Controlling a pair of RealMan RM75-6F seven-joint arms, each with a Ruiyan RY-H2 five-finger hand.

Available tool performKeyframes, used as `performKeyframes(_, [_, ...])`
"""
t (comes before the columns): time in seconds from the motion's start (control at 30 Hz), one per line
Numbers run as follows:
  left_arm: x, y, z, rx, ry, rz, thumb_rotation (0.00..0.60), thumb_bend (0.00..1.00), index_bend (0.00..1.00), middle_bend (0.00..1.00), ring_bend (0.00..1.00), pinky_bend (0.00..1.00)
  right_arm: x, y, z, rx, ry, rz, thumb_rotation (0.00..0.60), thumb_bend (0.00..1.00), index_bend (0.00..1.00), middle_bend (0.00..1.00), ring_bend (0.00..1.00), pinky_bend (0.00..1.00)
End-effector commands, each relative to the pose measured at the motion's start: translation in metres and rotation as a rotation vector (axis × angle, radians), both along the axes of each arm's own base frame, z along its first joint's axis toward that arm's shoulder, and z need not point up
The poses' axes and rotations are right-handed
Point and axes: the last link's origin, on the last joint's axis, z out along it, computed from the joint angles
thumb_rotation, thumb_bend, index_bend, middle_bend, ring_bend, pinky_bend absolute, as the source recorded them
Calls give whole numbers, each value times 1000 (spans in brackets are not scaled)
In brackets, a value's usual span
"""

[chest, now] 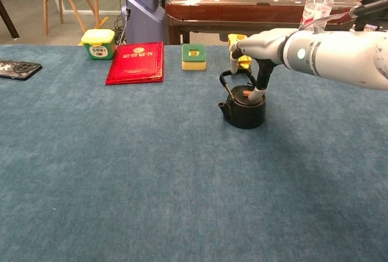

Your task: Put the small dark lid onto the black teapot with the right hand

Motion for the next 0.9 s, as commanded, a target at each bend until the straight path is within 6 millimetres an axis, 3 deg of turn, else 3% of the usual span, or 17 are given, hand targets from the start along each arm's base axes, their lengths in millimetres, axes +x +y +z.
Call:
performKeyframes(0.03, [1, 0, 0, 1, 1, -1, 600, 258, 199, 0, 0, 0, 0, 2, 9, -16, -32, 1, 600, 207, 269, 0, 0, 0])
performKeyframes(0.33, [11, 5, -1, -8, 10, -2, 600, 258, 199, 0, 0, 0, -19, 27, 62, -81, -121, 9, 600, 207, 269, 0, 0, 0])
performKeyframes(0.9, [55, 12, -22, -93, 17, -72, 600, 259, 199, 0, 0, 0, -125, 140, 172, -331, -207, -48, 600, 207, 269, 0, 0, 0])
